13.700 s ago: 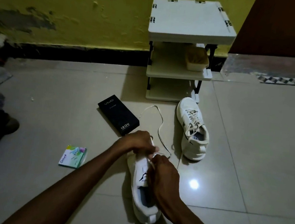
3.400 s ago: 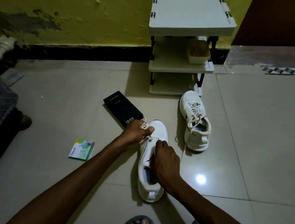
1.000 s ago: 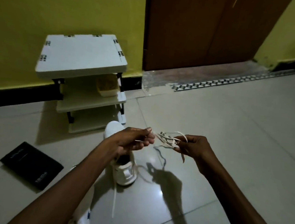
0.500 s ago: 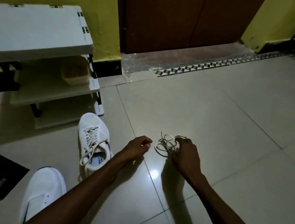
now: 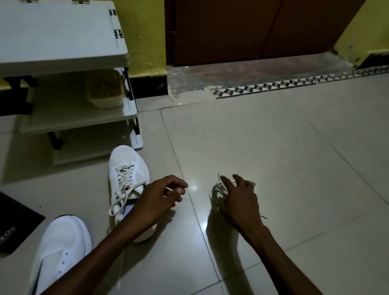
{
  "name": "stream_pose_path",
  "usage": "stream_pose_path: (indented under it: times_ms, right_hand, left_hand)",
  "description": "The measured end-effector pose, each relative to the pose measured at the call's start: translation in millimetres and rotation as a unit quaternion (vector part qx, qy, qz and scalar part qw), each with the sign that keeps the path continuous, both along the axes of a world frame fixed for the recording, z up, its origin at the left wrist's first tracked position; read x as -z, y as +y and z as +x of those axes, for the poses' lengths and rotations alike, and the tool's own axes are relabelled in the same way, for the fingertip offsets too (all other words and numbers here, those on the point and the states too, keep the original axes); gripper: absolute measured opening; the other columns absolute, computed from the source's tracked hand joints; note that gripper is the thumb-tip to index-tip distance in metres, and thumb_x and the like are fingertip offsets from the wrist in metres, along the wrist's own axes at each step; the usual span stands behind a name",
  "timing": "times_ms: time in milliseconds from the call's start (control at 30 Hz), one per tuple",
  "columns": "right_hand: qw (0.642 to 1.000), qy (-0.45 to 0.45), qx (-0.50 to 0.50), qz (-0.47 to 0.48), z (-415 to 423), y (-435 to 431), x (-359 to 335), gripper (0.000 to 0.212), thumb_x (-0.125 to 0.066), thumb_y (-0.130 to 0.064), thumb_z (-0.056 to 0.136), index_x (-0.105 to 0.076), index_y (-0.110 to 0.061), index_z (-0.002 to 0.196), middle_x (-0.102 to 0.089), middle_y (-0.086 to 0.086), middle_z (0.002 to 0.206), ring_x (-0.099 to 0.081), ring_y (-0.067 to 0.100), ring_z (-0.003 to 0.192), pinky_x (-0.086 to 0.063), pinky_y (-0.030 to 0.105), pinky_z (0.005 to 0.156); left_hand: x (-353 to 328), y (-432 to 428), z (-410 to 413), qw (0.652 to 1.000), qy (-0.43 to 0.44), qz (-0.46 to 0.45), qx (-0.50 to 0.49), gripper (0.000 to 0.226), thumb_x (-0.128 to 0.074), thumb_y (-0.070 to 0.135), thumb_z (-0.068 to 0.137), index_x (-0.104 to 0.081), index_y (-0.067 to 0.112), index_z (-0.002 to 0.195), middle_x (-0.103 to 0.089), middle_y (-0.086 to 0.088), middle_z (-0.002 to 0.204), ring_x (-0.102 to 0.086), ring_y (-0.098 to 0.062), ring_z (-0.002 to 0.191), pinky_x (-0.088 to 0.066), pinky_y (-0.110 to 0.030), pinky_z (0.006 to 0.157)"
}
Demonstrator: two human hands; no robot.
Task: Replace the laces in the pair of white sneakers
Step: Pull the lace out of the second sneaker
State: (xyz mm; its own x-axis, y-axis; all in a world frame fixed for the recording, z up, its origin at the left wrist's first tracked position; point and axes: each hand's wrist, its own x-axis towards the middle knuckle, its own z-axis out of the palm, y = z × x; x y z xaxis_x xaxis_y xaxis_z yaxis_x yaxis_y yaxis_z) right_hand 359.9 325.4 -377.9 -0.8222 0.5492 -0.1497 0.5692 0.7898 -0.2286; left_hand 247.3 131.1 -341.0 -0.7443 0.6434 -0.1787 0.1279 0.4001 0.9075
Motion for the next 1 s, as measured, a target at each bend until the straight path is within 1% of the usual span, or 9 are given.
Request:
stream_pose_path:
  times_ms: [133,267,367,567,667,767,833,900,1000]
  right_hand:
    - [0.998,0.049,0.022,-0.023,-3,-20,5,0.056,-0.046,-0.055,0.092,-0.039,-0.033,0.144,-0.032,0.005,0.153,-0.026,0.032,0.138,-0.034,0.047,0.104]
    - [0.988,-0.006,0.157,0.002,-6,-2,29,0.077,-0.030,-0.074,0.086,-0.015,-0.036,0.151,-0.001,0.010,0.161,-0.001,0.042,0.145,-0.016,0.064,0.109]
    - [0.979,-0.053,0.188,-0.053,-6,12,40,0.085,-0.026,-0.083,0.080,-0.011,-0.039,0.151,0.000,0.014,0.160,0.000,0.046,0.144,-0.009,0.064,0.111]
    - [0.999,-0.035,0.041,0.005,-14,-1,34,0.058,-0.062,-0.051,0.083,-0.046,-0.028,0.134,-0.043,0.012,0.133,-0.042,0.036,0.119,-0.044,0.041,0.089]
    - [0.997,-0.003,0.043,-0.056,-14,-9,27,0.059,-0.063,-0.038,0.085,-0.042,-0.029,0.140,-0.038,0.009,0.140,-0.038,0.035,0.125,-0.043,0.046,0.094]
    - [0.994,-0.028,0.029,-0.103,-14,-17,25,0.076,-0.055,-0.066,0.080,-0.028,-0.041,0.146,-0.017,0.004,0.155,-0.018,0.035,0.141,-0.031,0.057,0.106]
    - [0.995,-0.065,0.012,-0.073,-13,-23,32,0.070,-0.038,-0.078,0.081,-0.026,-0.047,0.143,-0.012,0.000,0.157,-0.012,0.035,0.143,-0.026,0.062,0.106]
    - [0.999,-0.052,-0.006,0.001,-7,-26,40,0.052,-0.030,-0.066,0.092,-0.032,-0.045,0.139,-0.020,0.003,0.154,-0.020,0.034,0.139,-0.031,0.059,0.101]
    - [0.997,0.031,-0.017,0.062,1,-23,45,0.038,-0.043,-0.046,0.096,-0.051,-0.033,0.130,-0.039,0.006,0.143,-0.038,0.032,0.126,-0.042,0.047,0.089]
  left_hand:
    - [-10,-43,1,0.995,0.028,0.009,-0.091,0.021,-0.056,0.009,0.094,-0.071,0.024,0.094,-0.072,0.007,0.084,-0.066,-0.004,0.072,-0.046,-0.009,0.064]
    - [-10,-72,2,0.993,0.032,0.001,-0.115,0.020,-0.061,0.009,0.092,-0.073,0.025,0.092,-0.073,0.011,0.080,-0.068,-0.003,0.076,-0.049,-0.019,0.074]
    - [-14,-69,4,0.993,0.050,0.007,-0.110,0.020,-0.061,0.009,0.093,-0.072,0.026,0.093,-0.073,0.012,0.084,-0.068,-0.003,0.079,-0.048,-0.017,0.074]
    - [-20,-42,2,0.993,0.101,0.008,-0.060,0.018,-0.059,0.011,0.094,-0.071,0.024,0.094,-0.070,0.015,0.094,-0.062,0.001,0.089,-0.044,-0.007,0.073]
    - [-14,-35,0,0.993,0.107,0.013,-0.045,0.018,-0.059,0.010,0.094,-0.070,0.025,0.094,-0.069,0.015,0.093,-0.061,-0.001,0.088,-0.044,-0.010,0.071]
    - [-8,-29,-1,0.993,0.110,0.008,-0.041,0.020,-0.059,0.011,0.094,-0.068,0.029,0.092,-0.068,0.016,0.093,-0.060,0.000,0.088,-0.041,-0.005,0.069]
    - [-4,-28,1,0.993,0.113,0.011,-0.035,0.022,-0.059,0.011,0.094,-0.067,0.031,0.091,-0.068,0.017,0.094,-0.060,-0.001,0.088,-0.041,-0.005,0.068]
    - [-1,-27,4,0.993,0.113,0.018,-0.032,0.023,-0.059,0.010,0.093,-0.067,0.031,0.091,-0.068,0.015,0.094,-0.060,-0.002,0.085,-0.042,-0.009,0.067]
    - [1,-27,5,0.993,0.107,0.022,-0.036,0.020,-0.059,0.009,0.093,-0.069,0.027,0.092,-0.068,0.011,0.094,-0.059,-0.002,0.081,-0.041,-0.008,0.064]
